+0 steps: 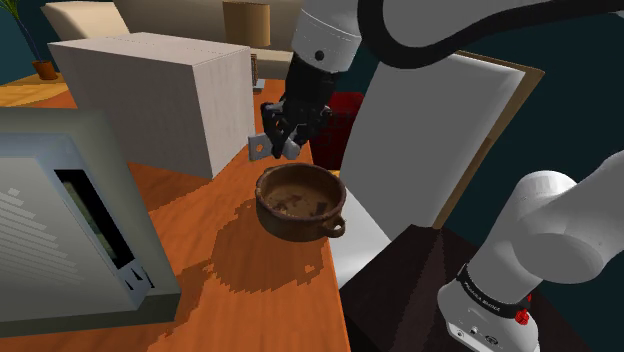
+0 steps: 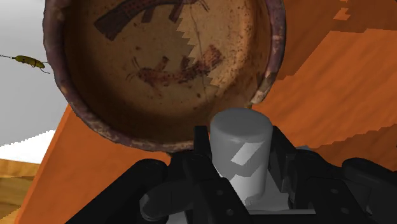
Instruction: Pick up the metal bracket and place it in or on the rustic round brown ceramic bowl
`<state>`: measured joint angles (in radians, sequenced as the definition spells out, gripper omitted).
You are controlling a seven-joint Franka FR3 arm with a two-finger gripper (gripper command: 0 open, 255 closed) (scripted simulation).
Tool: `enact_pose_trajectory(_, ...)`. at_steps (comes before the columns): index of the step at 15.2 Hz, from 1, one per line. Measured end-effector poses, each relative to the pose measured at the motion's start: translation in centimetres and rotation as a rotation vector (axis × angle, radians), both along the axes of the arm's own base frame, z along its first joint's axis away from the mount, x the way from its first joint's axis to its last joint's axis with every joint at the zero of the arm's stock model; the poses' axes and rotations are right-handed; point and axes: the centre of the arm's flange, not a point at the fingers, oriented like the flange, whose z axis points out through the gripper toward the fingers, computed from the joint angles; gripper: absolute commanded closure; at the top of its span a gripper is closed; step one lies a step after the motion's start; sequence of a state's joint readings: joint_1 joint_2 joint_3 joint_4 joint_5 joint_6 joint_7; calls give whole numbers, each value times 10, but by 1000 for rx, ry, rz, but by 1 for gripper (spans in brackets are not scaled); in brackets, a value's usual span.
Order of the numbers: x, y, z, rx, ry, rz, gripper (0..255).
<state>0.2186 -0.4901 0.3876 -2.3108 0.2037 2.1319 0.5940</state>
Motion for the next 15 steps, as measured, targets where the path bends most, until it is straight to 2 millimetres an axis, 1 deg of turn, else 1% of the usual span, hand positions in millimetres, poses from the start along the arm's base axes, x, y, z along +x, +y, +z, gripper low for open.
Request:
enact_pose_trajectory(2,-18,-17,1,0,0,0,255)
enact_pose_trajectory(4,-27,-23,-6,1,0,0,255)
enact_pose_trajectory(15,-29,-24,-64,1,0,0,255)
